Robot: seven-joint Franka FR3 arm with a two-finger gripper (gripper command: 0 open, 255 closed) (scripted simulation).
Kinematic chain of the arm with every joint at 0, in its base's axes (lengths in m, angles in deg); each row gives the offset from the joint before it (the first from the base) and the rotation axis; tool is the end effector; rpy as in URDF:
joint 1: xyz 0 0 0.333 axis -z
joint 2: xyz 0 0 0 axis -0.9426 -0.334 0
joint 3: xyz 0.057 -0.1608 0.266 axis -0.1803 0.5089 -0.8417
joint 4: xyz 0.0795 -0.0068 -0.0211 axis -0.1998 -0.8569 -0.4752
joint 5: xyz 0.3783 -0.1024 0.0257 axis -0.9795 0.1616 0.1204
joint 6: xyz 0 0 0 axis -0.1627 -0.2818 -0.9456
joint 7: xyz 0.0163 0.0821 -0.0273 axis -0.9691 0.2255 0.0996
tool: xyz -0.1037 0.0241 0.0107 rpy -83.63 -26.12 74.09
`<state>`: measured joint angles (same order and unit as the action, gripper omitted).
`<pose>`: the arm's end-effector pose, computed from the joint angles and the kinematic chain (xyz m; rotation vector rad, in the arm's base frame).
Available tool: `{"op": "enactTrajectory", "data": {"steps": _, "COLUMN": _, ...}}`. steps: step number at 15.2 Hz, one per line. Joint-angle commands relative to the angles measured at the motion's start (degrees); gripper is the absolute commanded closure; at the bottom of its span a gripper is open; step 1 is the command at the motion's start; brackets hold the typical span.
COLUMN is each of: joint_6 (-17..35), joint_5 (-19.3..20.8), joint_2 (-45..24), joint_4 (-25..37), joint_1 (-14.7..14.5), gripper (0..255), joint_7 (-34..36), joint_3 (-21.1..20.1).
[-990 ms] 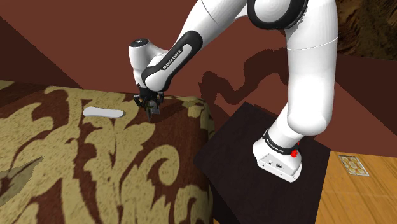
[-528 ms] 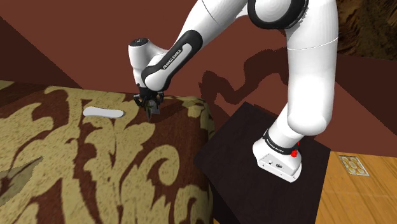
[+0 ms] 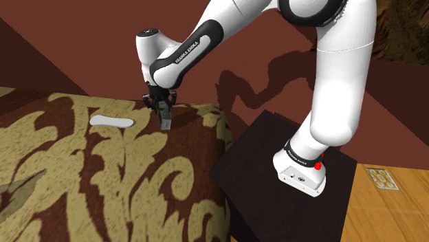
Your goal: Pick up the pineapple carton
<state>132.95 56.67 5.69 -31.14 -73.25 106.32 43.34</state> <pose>0.5790 0.2132 0.2444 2.9999 -0.8916 0.0039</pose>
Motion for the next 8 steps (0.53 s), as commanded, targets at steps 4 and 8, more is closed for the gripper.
{"op": "enactTrajectory", "data": {"steps": 4, "joint_6": -2.7, "joint_5": -1.3, "joint_2": 2.7, "joint_4": 0.2, "joint_1": 0.5, "gripper": 255, "joint_7": -0.8, "joint_3": -0.8}}
{"op": "enactTrajectory", "data": {"steps": 8, "joint_6": -4.0, "joint_5": -1.8, "joint_2": 3.8, "joint_4": 0.4, "joint_1": 0.8, "gripper": 255, "joint_7": -1.2, "joint_3": -1.1}}
